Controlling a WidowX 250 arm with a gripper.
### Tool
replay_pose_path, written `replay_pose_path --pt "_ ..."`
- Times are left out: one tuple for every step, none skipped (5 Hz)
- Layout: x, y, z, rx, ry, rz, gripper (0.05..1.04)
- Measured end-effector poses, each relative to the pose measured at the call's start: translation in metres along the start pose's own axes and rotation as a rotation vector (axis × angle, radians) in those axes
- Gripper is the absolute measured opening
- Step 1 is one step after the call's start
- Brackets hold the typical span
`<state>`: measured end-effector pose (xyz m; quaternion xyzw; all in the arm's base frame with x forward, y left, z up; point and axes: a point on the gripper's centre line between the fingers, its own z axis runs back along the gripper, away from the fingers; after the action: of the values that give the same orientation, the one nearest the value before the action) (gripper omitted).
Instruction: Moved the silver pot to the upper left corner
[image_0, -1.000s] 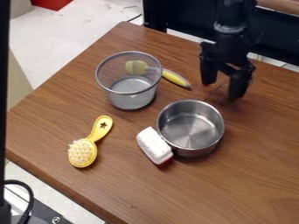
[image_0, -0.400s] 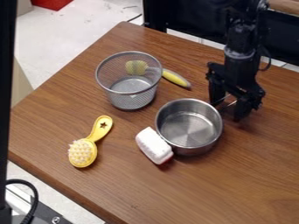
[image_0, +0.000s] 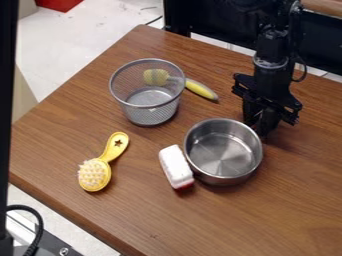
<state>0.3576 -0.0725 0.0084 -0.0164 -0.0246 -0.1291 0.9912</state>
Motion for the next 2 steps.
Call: replay_pose_path --pt "0.015 0.002 0.015 0.026 -0.022 0.103 0.312" --pt "0.027 0.001 0.021 0.032 -0.035 0.162 0.312"
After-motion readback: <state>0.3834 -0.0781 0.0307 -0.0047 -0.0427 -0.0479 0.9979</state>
